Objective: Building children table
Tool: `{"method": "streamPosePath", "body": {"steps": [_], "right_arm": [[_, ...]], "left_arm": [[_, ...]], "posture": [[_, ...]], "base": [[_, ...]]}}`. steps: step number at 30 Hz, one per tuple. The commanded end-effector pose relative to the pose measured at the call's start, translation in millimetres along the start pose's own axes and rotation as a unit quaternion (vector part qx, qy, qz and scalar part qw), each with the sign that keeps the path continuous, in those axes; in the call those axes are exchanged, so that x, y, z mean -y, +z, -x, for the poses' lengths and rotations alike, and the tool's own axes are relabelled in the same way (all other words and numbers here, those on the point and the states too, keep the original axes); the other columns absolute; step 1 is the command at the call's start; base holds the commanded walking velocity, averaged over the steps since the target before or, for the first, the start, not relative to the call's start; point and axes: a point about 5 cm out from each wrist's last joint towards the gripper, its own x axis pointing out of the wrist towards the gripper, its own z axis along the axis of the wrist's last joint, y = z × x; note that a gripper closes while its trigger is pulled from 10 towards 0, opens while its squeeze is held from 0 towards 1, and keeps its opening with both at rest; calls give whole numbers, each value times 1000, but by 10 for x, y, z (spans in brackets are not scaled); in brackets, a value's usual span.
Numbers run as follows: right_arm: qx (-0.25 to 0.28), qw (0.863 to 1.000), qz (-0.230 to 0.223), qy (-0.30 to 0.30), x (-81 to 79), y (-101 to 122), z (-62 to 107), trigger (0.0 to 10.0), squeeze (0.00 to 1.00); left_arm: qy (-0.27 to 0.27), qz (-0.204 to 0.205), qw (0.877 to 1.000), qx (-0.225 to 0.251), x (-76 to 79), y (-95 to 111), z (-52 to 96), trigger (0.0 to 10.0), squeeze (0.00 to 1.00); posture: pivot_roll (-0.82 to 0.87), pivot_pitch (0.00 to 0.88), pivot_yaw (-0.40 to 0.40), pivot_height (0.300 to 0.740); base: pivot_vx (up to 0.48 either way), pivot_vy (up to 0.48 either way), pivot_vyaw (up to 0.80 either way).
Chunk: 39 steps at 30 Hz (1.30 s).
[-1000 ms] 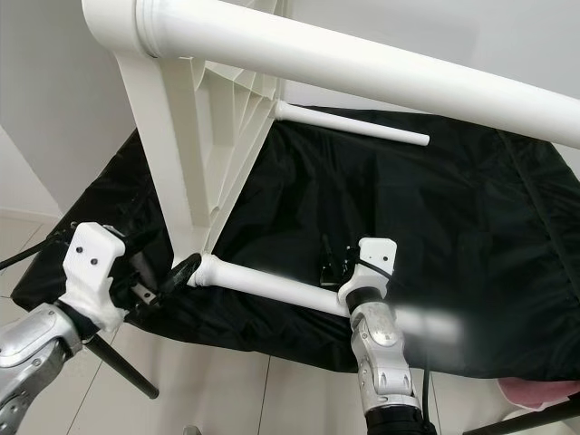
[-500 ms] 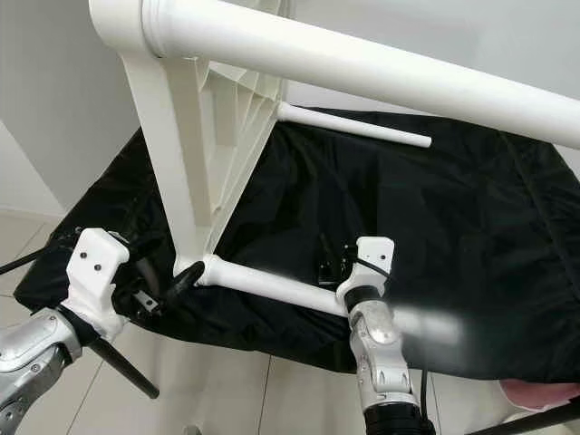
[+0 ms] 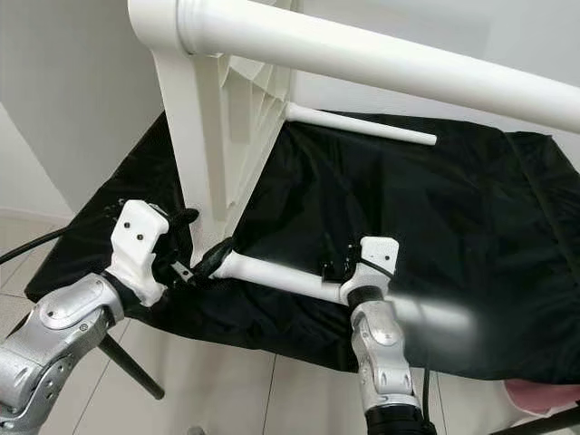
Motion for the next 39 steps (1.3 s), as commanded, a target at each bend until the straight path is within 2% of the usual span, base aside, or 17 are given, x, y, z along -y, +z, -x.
{"method": "streamPosePath", "body": {"steps": [1,3,4,6,14,18,22,23,25,28,30,31,32,34,39], "right_arm": [[3,1000,3,-8,43,5,27,10000,0],[3,1000,3,-9,46,3,31,10000,0],[2,1000,5,-6,39,-6,41,10000,0],[1,1000,8,-3,31,-10,43,10000,0],[13,1000,23,-14,67,37,6,10000,0],[19,999,28,-24,90,50,-2,10000,0],[20,999,29,-31,105,47,8,10000,0],[25,998,39,-42,114,44,36,10000,0],[37,996,56,-58,124,64,66,10000,0],[42,995,61,-66,130,74,76,10000,0],[47,994,70,-71,130,85,94,10000,0],[51,994,70,-66,112,95,114,10000,0],[51,994,70,-66,112,95,114,10000,0],[57,994,74,-60,87,106,174,10000,0],[58,991,96,-76,128,81,306,10000,0]], "left_arm": [[-62,5,998,1,96,-7,14,10000,0],[-66,6,998,-1,105,-17,18,10000,0],[-98,21,995,-23,204,-105,85,10000,0],[-117,31,992,-39,268,-170,128,10000,0],[-130,59,988,-64,378,-332,175,10000,0],[-92,77,990,-76,323,-522,142,10000,0],[-80,82,990,-80,310,-561,123,10000,0],[-56,83,992,-72,314,-594,63,10000,0],[-26,72,995,-57,316,-603,-17,10000,0],[-16,70,996,-50,319,-605,-48,10000,0],[12,52,998,-45,305,-624,-99,10000,0],[40,57,997,-41,279,-650,-133,10000,0],[40,57,997,-41,279,-650,-133,10000,0],[76,53,995,-34,261,-696,-161,10000,0],[66,61,996,-23,344,-732,-162,10000,0]], "posture": [[-16,55,32,740],[-16,55,32,740],[-6,62,27,740],[-4,62,24,740],[6,62,14,740],[9,58,12,740],[9,58,12,740],[0,49,19,740],[-6,43,23,740],[-6,43,23,740],[-7,41,25,740],[-16,46,22,740],[-16,46,22,740],[-23,47,22,740],[-27,50,20,740]], "base": [[0,0,0],[0,0,0],[0,0,0],[0,0,0],[0,0,0],[0,0,0],[0,0,0],[0,0,0],[0,0,0],[0,0,0],[0,0,0],[0,0,0],[0,0,0],[0,0,0],[0,0,0]]}}
